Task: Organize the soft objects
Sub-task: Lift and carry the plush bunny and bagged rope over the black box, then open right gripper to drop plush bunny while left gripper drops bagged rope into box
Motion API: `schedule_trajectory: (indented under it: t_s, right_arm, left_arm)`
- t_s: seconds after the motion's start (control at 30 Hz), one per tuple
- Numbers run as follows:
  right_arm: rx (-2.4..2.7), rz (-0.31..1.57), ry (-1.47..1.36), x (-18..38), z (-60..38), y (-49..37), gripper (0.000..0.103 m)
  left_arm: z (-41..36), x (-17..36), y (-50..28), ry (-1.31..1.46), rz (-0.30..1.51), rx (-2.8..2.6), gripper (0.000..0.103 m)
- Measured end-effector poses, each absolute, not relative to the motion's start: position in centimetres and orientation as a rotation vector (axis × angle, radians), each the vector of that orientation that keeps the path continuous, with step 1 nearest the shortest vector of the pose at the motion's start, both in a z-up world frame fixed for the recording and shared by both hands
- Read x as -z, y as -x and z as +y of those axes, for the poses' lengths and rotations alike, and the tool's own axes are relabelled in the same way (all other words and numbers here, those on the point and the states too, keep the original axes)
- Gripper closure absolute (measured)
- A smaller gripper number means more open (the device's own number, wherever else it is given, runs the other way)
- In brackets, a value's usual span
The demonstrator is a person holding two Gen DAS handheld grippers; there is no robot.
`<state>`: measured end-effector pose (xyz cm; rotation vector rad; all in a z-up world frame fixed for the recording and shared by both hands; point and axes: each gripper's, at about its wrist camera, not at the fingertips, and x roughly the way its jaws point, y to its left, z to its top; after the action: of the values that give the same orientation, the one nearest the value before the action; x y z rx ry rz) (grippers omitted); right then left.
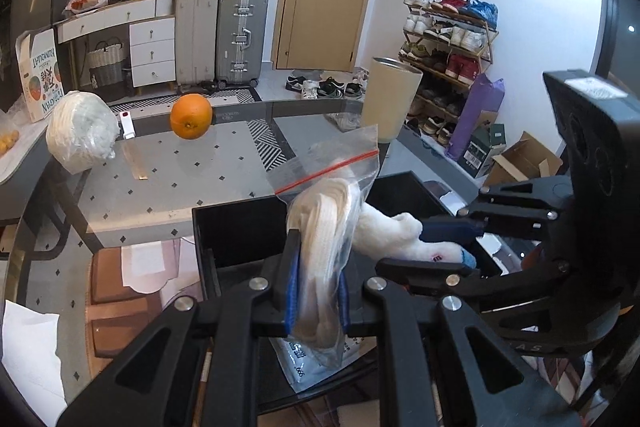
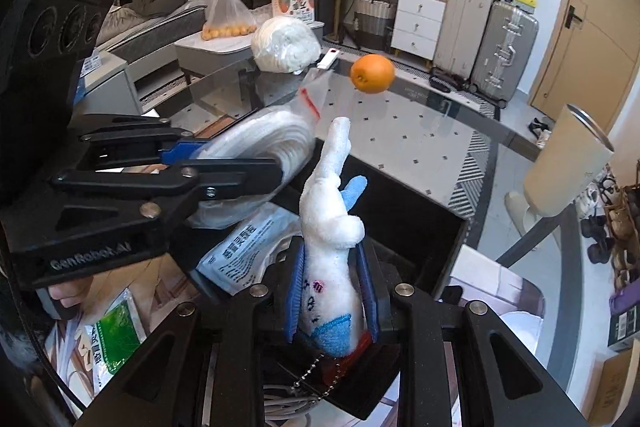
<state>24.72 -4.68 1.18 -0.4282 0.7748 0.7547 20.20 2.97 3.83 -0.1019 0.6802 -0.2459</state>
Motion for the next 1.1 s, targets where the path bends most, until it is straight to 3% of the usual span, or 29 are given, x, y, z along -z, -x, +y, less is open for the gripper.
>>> schedule_trajectory:
  t_s: [0.17,0.27,0.43,0.5,0.57,0.63,0.7,0.77,0.9,1.1]
  right_arm:
    - [-0.75,0.745,0.433,-1.8,-4.9,-24.4,0.068]
    - [-0.741,0.731,0.416,-2.4,-5.7,-24.0,0.055]
    - [-0.719,0.705,0.399,-3.3,-6.8,-23.1,0.049]
    - [-0.708,0.701,0.385,-3.5,-7.4,-22.8,0.04]
    - [-0.702,0.704,0.363,-3.7,-8.0,-22.6,0.033]
    - [-0.688,0.705,0.345,-3.8,-8.6,-22.3,0.027]
    - [-0.675,0.7,0.316,-4.2,-9.4,-21.9,0.017]
    - [-0.666,0.703,0.281,-4.4,-10.2,-21.4,0.013]
    - [-0.64,0.719,0.23,-4.2,-11.8,-20.3,0.001]
    - [-0.628,0.749,0.175,-2.9,-13.4,-18.3,0.001]
  left_arm:
    - [2.9,-3.8,-20.1,0.105,0.691,0.253,0.09]
    - [2.6,-3.6,-19.9,0.091,0.705,0.264,0.09]
    - [2.0,-3.5,-19.9,0.059,0.722,0.264,0.088]
    - [2.0,-3.8,-19.7,0.067,0.72,0.27,0.081]
    - [2.0,-4.1,-19.3,0.069,0.711,0.263,0.047]
    - [2.2,-4.5,-18.6,0.079,0.691,0.256,0.046]
    - [2.4,-4.8,-17.9,0.089,0.689,0.262,0.035]
    - [2.8,-5.2,-16.9,0.095,0.665,0.235,0.002]
    - [4.0,-5.6,-15.0,0.139,0.627,0.199,0.0]
    - [4.9,-4.7,-13.1,0.119,0.658,0.136,0.0]
